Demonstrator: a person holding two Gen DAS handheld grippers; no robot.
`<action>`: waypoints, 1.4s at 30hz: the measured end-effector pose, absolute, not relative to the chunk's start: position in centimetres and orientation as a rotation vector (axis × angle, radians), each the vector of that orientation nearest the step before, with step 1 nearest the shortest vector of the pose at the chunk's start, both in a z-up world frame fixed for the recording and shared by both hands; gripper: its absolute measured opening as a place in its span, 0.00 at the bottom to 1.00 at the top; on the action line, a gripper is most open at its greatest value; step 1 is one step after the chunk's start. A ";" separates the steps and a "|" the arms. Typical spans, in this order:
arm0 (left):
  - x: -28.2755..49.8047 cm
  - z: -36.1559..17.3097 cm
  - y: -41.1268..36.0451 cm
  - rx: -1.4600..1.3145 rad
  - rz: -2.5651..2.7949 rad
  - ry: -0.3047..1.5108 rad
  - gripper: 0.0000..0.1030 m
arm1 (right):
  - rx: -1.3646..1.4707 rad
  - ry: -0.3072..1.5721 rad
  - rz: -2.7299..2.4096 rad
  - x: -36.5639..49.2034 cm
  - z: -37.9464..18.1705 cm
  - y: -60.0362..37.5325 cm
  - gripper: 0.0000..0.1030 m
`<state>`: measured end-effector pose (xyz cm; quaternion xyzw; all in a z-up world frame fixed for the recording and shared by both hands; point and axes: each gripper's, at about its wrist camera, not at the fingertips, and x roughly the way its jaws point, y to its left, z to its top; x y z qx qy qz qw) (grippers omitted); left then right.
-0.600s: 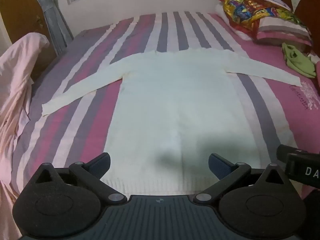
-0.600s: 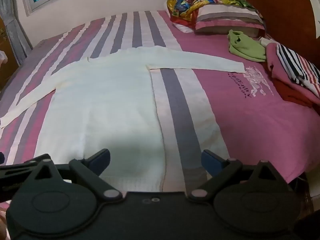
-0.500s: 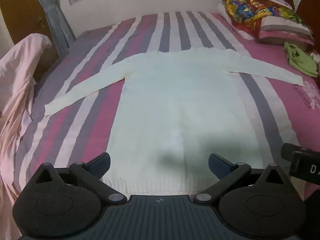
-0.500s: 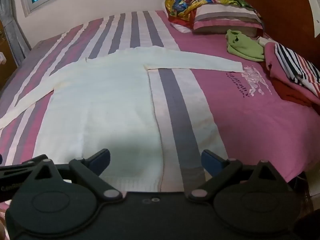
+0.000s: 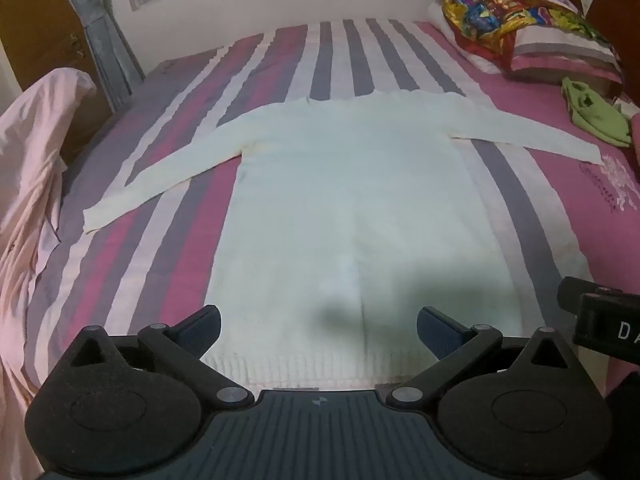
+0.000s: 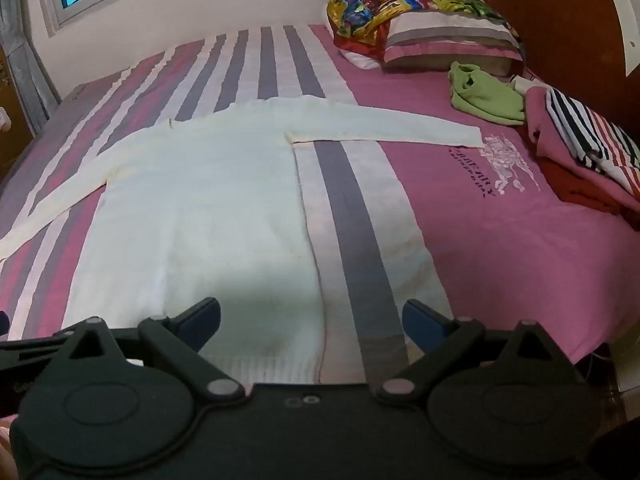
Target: Fold small clothes
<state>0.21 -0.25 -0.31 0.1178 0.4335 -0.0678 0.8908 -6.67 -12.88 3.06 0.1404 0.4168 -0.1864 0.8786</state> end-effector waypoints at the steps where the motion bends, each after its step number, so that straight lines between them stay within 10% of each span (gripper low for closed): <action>1: 0.3 -0.3 -0.2 0.246 -0.139 0.901 1.00 | 0.291 0.871 -0.389 -6.7 3.1 -12.9 0.95; 42: 0.4 -1.0 0.1 0.235 -0.115 0.901 1.00 | 0.277 0.932 -0.345 -6.0 1.9 -12.2 0.95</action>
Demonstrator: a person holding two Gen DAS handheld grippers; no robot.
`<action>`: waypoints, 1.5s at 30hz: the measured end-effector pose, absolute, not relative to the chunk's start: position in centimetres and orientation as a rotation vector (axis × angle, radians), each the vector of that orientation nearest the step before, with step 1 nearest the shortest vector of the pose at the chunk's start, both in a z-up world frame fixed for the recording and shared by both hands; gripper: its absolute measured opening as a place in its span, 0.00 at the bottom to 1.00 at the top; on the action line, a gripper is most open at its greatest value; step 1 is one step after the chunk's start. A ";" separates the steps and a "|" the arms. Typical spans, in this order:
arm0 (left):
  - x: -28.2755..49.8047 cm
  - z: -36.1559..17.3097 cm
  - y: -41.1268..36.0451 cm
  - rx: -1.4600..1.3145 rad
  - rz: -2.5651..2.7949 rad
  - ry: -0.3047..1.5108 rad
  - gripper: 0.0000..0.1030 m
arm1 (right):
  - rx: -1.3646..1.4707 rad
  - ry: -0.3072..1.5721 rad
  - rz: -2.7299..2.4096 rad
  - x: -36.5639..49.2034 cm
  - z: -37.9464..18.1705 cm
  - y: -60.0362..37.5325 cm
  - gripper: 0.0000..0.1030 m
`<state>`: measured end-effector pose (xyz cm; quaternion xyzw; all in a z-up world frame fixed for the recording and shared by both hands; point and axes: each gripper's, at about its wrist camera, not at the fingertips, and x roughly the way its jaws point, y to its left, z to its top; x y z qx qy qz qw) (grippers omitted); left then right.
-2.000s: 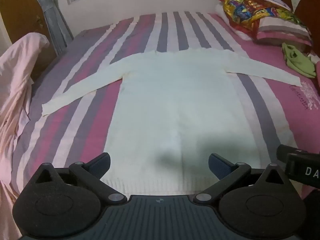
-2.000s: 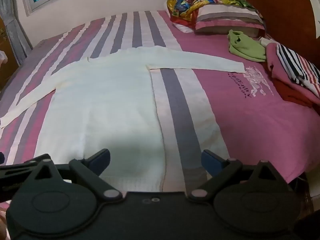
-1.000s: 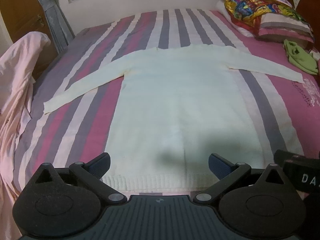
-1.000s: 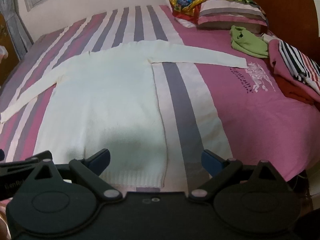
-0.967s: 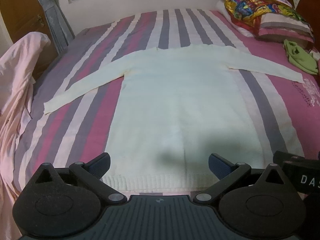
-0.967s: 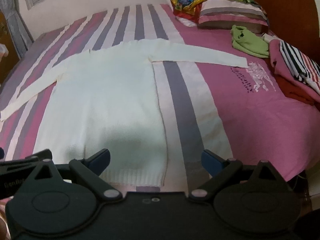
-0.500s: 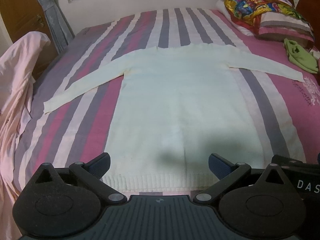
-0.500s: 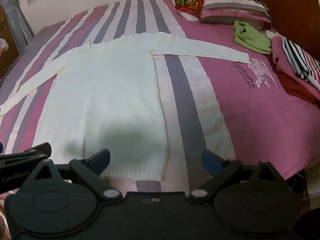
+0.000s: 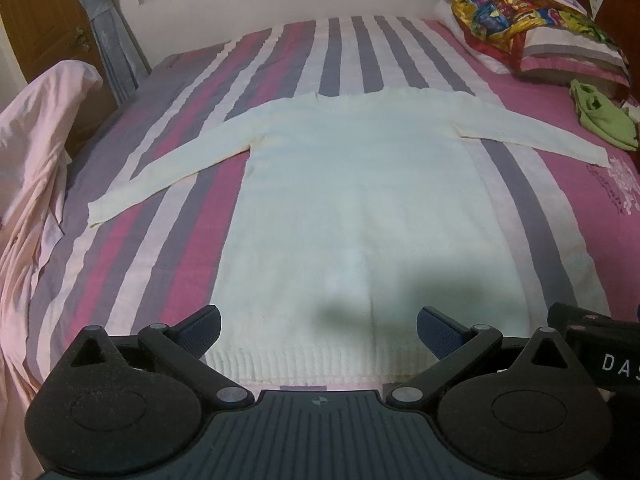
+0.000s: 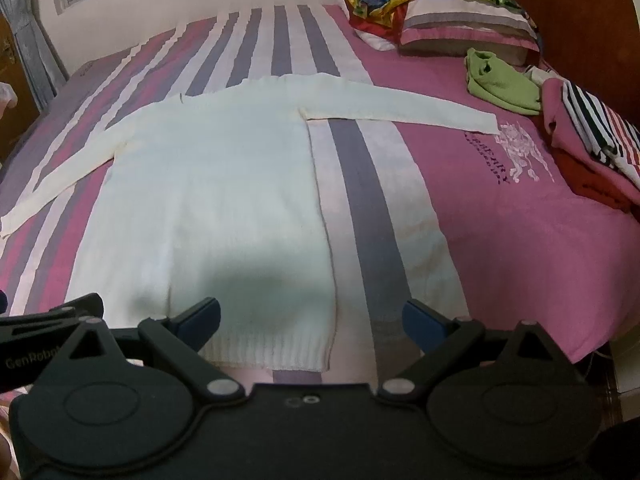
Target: Fold small clothes
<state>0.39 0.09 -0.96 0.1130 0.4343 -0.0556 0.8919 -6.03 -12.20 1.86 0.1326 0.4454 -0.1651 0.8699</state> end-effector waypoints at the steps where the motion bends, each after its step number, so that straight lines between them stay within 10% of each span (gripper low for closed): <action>1: 0.4 -0.9 0.1 0.234 -0.115 0.901 1.00 | 0.274 0.931 -0.344 -6.0 1.9 -12.2 0.95; 45: 5.7 -1.7 -0.6 0.223 -0.076 0.950 1.00 | 0.255 0.931 -0.350 -2.2 0.8 -13.2 0.95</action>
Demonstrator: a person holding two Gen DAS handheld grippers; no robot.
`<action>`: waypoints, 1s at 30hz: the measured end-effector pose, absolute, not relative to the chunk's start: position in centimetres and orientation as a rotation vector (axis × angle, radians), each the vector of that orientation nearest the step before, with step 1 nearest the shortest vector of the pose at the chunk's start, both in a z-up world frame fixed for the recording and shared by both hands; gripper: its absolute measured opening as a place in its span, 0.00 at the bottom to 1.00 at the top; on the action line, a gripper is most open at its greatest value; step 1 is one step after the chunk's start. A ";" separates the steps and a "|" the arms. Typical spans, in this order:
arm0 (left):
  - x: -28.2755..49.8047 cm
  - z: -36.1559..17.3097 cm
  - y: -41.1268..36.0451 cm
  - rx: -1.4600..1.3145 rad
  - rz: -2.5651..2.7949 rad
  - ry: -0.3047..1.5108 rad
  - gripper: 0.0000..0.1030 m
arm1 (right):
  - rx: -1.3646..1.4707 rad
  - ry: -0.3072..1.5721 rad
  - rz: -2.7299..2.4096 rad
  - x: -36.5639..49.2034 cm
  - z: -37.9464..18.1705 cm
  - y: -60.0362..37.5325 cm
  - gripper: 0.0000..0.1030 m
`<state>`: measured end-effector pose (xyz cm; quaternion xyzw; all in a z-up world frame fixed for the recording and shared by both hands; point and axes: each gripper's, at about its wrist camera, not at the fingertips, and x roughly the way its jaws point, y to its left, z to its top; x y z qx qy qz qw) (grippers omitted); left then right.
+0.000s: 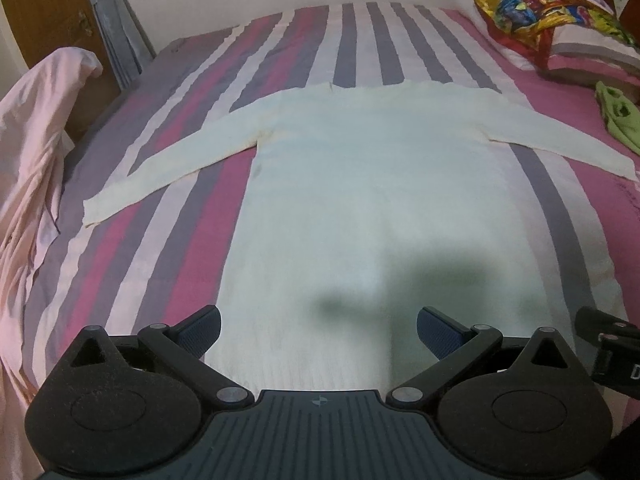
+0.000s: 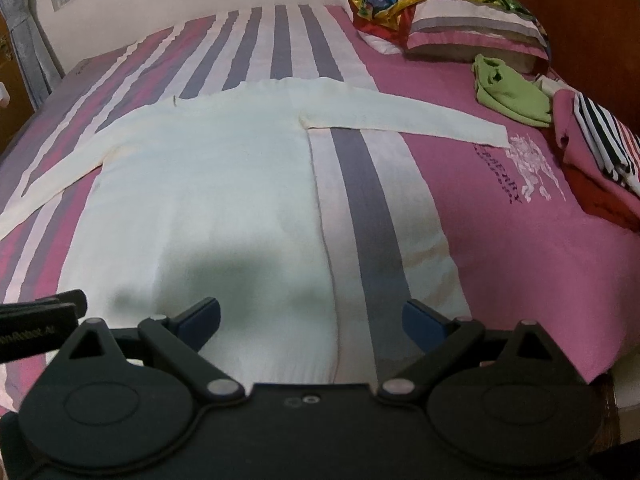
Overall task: Fold small clothes
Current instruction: 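Grasp the sweater cuff with the right gripper while the left tool hovers over the body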
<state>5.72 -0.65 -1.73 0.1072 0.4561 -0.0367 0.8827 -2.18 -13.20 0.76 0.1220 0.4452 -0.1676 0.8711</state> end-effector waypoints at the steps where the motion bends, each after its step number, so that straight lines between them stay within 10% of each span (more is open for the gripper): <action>1: 6.3 -1.8 -0.8 0.222 -0.075 0.949 1.00 | 0.258 0.925 -0.347 -1.8 0.7 -13.5 0.95; 30: 27.2 -9.0 -8.1 0.253 0.012 0.982 1.00 | 0.511 0.912 -0.398 13.8 -8.9 -31.6 0.95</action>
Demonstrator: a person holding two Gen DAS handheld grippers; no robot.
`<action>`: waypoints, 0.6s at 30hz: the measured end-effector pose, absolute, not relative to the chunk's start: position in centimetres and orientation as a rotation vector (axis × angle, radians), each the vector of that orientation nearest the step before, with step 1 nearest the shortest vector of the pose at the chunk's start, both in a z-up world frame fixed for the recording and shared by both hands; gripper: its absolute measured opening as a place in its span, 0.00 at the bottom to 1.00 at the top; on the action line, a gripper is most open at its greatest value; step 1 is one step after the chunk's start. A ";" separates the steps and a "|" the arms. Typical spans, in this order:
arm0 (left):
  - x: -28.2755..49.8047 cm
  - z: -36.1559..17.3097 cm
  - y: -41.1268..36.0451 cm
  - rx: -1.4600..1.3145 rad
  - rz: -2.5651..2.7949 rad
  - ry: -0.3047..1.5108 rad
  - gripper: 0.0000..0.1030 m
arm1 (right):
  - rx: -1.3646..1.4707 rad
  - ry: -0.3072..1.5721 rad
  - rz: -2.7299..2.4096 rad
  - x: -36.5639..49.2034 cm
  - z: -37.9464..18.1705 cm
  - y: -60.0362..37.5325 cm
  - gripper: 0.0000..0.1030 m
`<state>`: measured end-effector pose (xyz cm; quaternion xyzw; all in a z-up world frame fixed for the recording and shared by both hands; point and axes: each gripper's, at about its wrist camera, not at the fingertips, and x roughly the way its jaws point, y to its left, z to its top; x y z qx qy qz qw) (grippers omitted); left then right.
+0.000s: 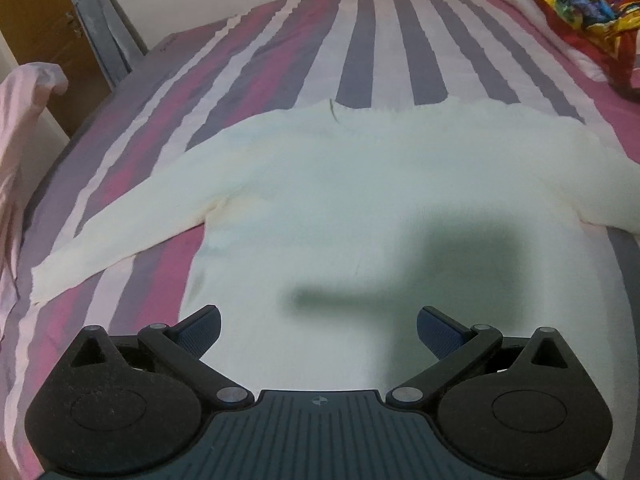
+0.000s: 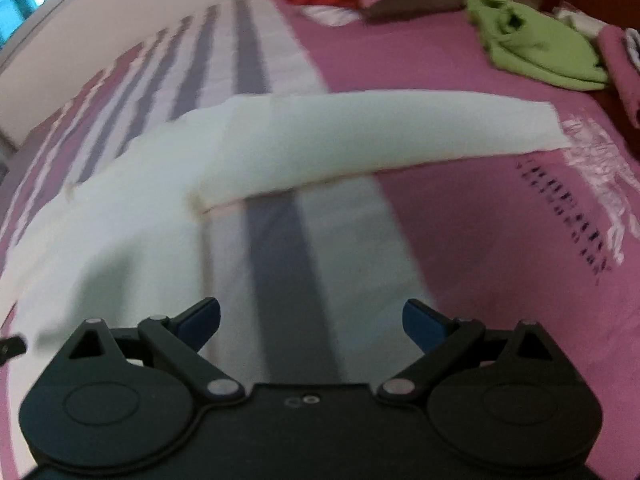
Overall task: Fold small clothes
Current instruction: 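Grasp the sweater cuff with the right gripper while the left tool hovers over the body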
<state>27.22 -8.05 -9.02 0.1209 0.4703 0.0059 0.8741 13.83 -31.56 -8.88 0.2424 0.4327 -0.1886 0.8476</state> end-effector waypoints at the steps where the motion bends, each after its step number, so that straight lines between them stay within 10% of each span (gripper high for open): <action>1: 27.7 -9.2 -8.2 0.254 0.016 0.981 1.00 | 0.510 0.911 -0.446 14.1 -9.0 -32.5 0.95; 18: 33.6 -13.5 -8.4 0.231 0.063 1.047 1.00 | 0.825 0.720 -0.678 13.7 -12.7 -46.4 0.91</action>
